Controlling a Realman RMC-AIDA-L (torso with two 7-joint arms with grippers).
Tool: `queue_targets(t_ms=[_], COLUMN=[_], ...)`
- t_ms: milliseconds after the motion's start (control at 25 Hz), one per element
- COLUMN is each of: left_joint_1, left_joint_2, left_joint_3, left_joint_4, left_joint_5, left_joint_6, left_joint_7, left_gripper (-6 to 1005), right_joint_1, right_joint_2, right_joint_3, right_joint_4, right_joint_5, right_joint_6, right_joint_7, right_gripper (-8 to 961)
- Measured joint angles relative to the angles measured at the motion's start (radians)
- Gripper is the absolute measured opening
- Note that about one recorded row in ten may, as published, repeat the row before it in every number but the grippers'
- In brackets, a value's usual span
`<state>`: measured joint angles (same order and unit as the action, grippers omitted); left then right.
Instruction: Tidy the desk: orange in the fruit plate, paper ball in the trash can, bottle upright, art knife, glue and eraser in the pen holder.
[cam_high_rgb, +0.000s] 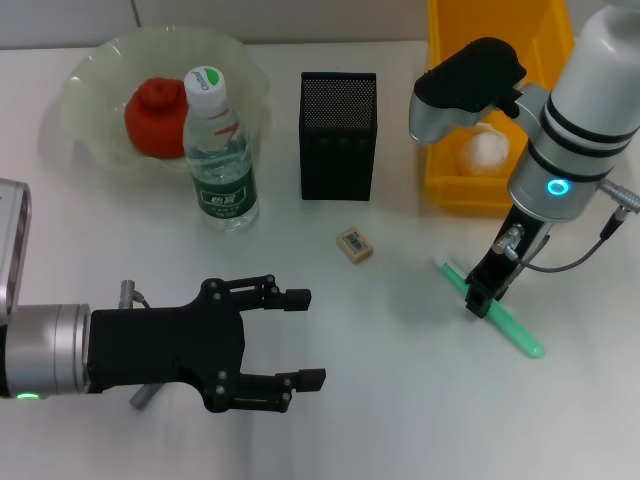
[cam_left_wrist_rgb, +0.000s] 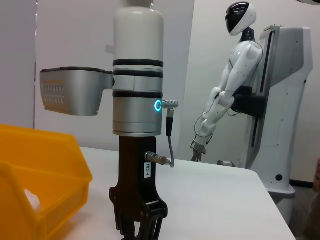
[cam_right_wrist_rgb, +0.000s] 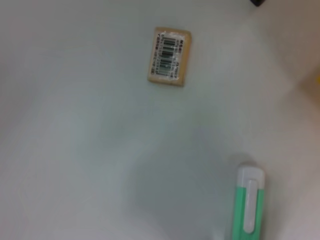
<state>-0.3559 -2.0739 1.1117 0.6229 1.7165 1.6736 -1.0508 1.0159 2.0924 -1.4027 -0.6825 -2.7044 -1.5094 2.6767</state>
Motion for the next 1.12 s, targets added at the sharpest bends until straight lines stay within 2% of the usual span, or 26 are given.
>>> queue_targets(t_ms=[1000, 1120], left_joint_1=[-0.002, -0.002], left_joint_2=[0.000, 0.000], left_joint_3=[-0.001, -0.002], left_joint_4=[0.000, 0.000], left_joint_5=[-0.001, -0.001], left_joint_6=[0.000, 0.000], left_joint_7=[0.002, 0.002], left_gripper=[801, 801], right_joint_1=[-0.009, -0.033], right_joint_2=[0.000, 0.000], right_joint_3=[-0.028, -0.023], right_joint_4=[-0.010, -0.065], right_joint_5=[0.000, 0.001], right_joint_6=[0.011, 0.011], right_joint_7=[0.000, 0.000], right_gripper=[195, 175])
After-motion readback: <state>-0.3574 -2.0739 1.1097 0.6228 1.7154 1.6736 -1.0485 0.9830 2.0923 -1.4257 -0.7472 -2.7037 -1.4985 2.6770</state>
